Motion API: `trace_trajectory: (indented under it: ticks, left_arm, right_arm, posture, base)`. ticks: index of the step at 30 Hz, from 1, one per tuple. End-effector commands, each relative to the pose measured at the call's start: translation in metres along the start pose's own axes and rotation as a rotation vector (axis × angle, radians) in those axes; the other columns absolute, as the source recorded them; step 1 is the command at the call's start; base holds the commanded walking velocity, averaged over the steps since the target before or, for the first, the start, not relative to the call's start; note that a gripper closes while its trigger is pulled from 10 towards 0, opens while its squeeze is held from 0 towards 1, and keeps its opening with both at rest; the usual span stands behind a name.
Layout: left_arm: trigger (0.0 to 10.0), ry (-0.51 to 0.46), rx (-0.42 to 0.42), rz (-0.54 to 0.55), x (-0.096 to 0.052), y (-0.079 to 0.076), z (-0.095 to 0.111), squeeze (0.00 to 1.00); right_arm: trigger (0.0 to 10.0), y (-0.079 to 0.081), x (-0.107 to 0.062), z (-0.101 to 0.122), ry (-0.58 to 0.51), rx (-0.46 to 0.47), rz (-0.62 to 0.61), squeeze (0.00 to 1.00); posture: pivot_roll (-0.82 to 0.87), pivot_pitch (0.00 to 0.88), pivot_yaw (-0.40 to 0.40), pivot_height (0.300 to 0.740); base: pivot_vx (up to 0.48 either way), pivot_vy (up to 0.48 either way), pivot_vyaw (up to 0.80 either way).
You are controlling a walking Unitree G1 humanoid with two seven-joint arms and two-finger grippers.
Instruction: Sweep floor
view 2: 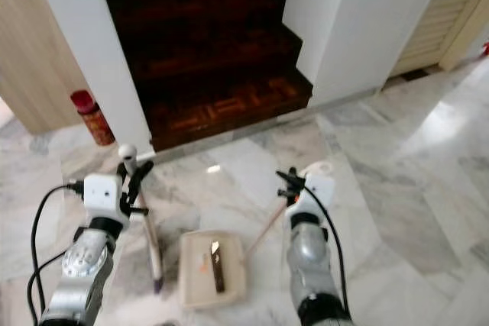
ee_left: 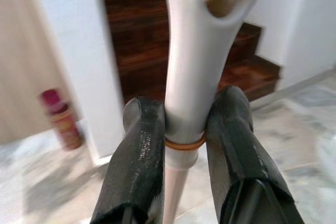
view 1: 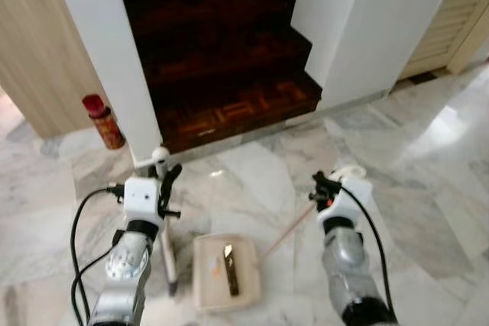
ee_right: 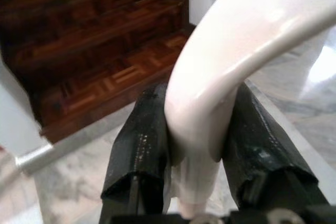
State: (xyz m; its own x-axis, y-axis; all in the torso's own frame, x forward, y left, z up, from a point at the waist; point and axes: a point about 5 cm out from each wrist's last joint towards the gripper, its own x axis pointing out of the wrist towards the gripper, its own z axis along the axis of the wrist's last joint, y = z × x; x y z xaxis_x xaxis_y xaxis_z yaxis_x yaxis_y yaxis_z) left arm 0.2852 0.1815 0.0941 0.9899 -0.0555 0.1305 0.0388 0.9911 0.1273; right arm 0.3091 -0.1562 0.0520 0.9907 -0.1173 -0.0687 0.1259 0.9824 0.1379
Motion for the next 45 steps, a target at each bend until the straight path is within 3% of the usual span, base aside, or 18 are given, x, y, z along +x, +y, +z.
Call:
trace_trajectory:
  ticks: [1,10,29,36,45]
  left_arm:
    - [10.0,-0.022,-0.012,-0.003,0.0005,-0.0009,0.0042,0.0]
    - [10.0,-0.022,-0.008,-0.002,0.0009,-0.0005,0.0048,0.0]
    - [10.0,-0.024,-0.004,-0.003,-0.0002,0.0007,0.006,0.0]
    - [10.0,-0.023,-0.003,-0.004,-0.0007,0.0008,0.0061,0.0]
    - [10.0,-0.023,-0.001,-0.003,-0.0006,0.0012,0.0064,0.0]
  right_arm:
    - [10.0,0.008,0.0039,0.0097,-0.047,0.018,0.02,0.0]
    - [10.0,0.0091,0.0043,0.0098,-0.047,0.027,0.028,0.0]
    - [10.0,0.0117,0.0032,0.0069,-0.032,0.043,0.035,0.0]
    - [10.0,0.0114,0.003,0.0078,-0.041,0.042,0.031,0.0]
    - [10.0,0.011,0.003,0.0069,-0.035,0.052,0.029,0.0]
  posture:
    - [0.09,0.095,-0.054,0.74]
    - [0.09,0.099,-0.054,0.74]
    - [0.09,0.111,-0.052,0.74]
    - [0.1,0.113,-0.051,0.74]
    - [0.1,0.115,-0.05,0.74]
  base:
    - [0.0,0.304,0.0]
    - [0.0,0.304,0.53]
    - [0.0,0.304,0.0]
    - [0.0,0.305,0.62]
    - [0.0,0.305,0.0]
